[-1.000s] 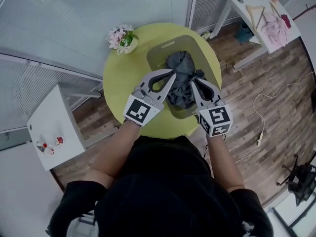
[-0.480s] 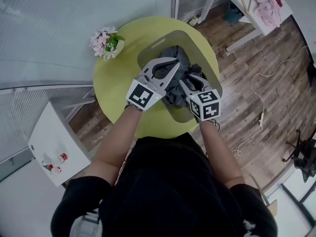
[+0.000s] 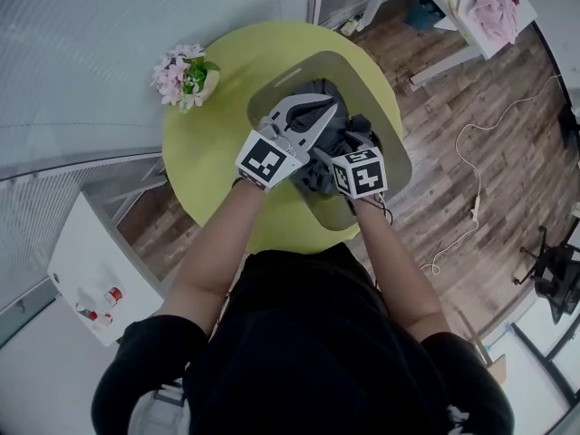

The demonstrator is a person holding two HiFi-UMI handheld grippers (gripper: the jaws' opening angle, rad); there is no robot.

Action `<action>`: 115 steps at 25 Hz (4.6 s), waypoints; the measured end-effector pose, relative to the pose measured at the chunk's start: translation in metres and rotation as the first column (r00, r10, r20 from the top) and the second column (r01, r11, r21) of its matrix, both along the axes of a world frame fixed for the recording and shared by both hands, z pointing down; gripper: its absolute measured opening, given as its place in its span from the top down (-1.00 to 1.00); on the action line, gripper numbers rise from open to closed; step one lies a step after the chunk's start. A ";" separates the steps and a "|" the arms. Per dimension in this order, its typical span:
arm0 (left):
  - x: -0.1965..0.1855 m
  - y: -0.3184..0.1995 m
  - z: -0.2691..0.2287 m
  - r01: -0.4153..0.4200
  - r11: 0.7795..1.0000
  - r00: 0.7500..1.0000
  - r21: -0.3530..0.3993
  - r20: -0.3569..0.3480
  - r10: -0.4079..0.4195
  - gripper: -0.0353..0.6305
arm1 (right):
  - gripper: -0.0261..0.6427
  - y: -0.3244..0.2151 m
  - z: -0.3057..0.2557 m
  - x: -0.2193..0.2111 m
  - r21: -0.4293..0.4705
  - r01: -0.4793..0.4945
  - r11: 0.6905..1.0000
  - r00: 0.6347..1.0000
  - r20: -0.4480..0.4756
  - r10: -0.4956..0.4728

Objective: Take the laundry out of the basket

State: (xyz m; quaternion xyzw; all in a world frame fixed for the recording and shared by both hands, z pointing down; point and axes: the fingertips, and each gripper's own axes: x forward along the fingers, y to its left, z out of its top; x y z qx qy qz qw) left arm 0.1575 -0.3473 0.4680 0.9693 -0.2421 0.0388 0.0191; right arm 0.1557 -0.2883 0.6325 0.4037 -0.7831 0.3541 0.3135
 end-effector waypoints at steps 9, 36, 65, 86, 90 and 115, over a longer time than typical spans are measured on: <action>0.007 -0.023 0.003 -0.018 0.999 1.000 0.042 -0.001 0.018 0.87 | -0.23 -0.012 0.061 0.003 -0.119 -0.012 0.993 0.997 -0.078 0.003; -0.006 -0.047 0.026 0.044 0.999 0.998 -0.001 -0.034 -0.044 0.86 | -0.44 -0.019 0.161 -0.002 -0.259 -0.033 0.965 0.974 -0.224 -0.027; -0.003 -0.029 0.017 0.098 0.994 0.995 0.054 0.028 -0.099 0.86 | -0.17 -0.008 0.056 0.009 -0.138 0.343 0.929 0.880 -0.297 -0.370; -0.027 0.020 -0.076 0.230 0.956 0.970 0.185 0.031 -0.239 0.86 | -0.17 0.017 -0.057 -0.012 -0.038 0.599 0.800 0.757 -0.297 -0.582; -0.029 0.030 -0.090 0.266 0.939 0.963 0.219 -0.007 -0.271 0.86 | -0.17 0.025 -0.080 -0.016 -0.019 0.652 0.758 0.717 -0.308 -0.625; -0.189 0.119 -0.141 0.588 0.738 0.779 0.330 0.015 -0.627 0.86 | -0.17 0.079 -0.155 -0.167 0.122 0.850 0.513 0.524 -0.287 -0.802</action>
